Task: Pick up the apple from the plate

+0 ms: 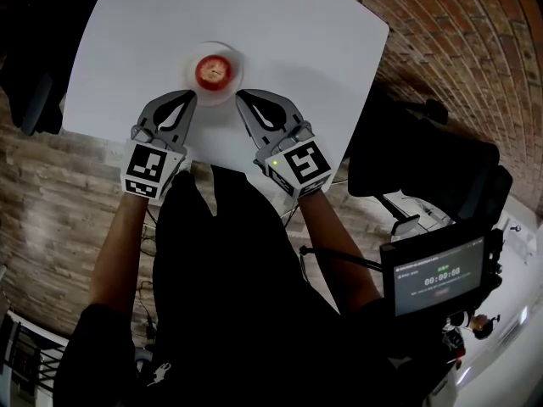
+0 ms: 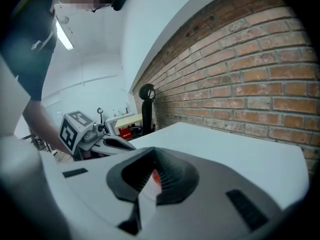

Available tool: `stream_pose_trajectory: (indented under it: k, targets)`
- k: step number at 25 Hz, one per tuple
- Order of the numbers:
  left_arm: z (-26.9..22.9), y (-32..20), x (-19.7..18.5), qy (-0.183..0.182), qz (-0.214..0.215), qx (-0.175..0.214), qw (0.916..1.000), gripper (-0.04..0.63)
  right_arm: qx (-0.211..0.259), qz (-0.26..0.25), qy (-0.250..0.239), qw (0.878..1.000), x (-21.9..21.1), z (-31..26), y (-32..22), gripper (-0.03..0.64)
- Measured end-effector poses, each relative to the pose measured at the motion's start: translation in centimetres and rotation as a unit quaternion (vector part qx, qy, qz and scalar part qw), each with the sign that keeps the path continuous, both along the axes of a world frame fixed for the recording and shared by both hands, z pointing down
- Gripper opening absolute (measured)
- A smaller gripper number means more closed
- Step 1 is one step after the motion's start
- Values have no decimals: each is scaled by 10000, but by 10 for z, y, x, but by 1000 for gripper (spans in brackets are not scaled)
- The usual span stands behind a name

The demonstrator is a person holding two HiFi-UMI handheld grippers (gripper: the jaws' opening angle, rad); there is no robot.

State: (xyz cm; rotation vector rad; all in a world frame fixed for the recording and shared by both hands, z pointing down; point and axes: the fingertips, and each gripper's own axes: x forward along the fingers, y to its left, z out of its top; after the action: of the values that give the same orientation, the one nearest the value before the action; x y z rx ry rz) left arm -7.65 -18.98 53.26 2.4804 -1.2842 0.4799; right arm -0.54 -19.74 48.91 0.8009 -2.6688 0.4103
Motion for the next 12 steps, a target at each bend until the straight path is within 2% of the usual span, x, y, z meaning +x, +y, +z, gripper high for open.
stream_pose_trajectory:
  k: [12]
  targets:
    - [36, -11, 11, -90, -12, -48, 9999, 8, -94, -174, 145, 9997, 3, 33, -7, 2]
